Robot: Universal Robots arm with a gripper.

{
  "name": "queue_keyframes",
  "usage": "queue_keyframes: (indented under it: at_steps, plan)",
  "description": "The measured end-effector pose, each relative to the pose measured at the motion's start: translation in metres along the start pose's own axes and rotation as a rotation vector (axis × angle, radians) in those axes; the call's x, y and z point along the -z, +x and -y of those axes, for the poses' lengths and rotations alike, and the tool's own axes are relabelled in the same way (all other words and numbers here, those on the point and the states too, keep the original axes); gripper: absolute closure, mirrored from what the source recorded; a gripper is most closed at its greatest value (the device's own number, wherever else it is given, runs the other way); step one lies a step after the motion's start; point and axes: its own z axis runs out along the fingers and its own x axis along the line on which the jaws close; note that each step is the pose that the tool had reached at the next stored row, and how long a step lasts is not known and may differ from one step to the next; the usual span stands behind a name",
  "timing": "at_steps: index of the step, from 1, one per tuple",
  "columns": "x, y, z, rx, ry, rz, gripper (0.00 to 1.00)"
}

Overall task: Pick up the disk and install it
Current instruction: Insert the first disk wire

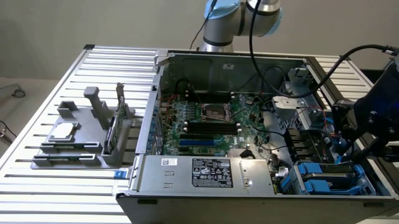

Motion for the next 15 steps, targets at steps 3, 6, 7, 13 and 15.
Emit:
queue_keyframes:
  at_steps: [3,6,7,13,15]
  plan:
    - [0.0049,-0.0003,-0.0003,-0.01,0.0034,-0.0027,0.69]
    - [0.0063,-0.0009,-0.0002,-0.017,0.0071,-0.0055,0.69]
    - [0.0063,-0.0013,0.0,-0.02,0.0076,-0.0056,0.69]
    - [0.0063,-0.0066,0.0027,-0.03,0.0151,-0.0111,0.69]
    - [0.0062,-0.0077,0.0031,-0.034,0.0166,-0.0122,0.69]
